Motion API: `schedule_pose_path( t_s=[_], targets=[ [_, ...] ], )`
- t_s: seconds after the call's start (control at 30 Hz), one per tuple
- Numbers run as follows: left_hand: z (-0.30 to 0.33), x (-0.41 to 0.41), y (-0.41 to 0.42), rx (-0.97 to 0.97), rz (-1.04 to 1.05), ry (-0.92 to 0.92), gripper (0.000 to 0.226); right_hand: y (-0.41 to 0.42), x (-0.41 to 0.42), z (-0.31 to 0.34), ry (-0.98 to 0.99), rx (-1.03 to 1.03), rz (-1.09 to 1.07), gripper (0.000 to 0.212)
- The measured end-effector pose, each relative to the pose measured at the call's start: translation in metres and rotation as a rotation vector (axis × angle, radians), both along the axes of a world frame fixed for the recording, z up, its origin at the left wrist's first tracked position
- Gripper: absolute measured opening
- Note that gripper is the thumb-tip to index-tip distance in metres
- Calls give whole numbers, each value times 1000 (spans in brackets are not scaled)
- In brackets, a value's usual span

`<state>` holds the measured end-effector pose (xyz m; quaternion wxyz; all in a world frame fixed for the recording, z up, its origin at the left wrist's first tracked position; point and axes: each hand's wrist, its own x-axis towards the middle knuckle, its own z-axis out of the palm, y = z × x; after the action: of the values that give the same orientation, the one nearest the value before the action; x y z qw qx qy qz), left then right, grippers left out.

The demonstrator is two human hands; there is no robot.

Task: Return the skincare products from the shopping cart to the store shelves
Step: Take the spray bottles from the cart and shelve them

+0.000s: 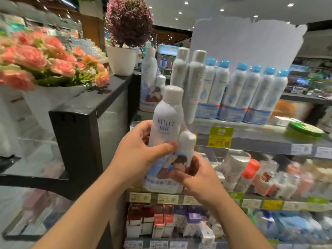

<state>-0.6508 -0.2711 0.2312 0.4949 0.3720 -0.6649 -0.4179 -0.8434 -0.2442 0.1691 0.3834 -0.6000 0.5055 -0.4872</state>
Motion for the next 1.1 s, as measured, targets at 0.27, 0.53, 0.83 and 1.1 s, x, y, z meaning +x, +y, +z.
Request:
schedule_pose_path(
  t_s=[0.27, 0.53, 0.83, 1.1],
  targets=[
    [41, -31, -40, -129, 41, 96, 46, -62, -20, 50, -162, -223, 110, 42],
    [42, -27, -80, -179, 284, -124, 58, -123, -26, 84, -7, -285, 83, 36],
    [39, -30, -113, -144, 439, -104, 48, -171, -10, 98, 302, -336, 17, 36],
    [36, -28, -135, -95, 453, -105, 48, -188, -3, 96, 438, -310, -81, 32]
  ],
)
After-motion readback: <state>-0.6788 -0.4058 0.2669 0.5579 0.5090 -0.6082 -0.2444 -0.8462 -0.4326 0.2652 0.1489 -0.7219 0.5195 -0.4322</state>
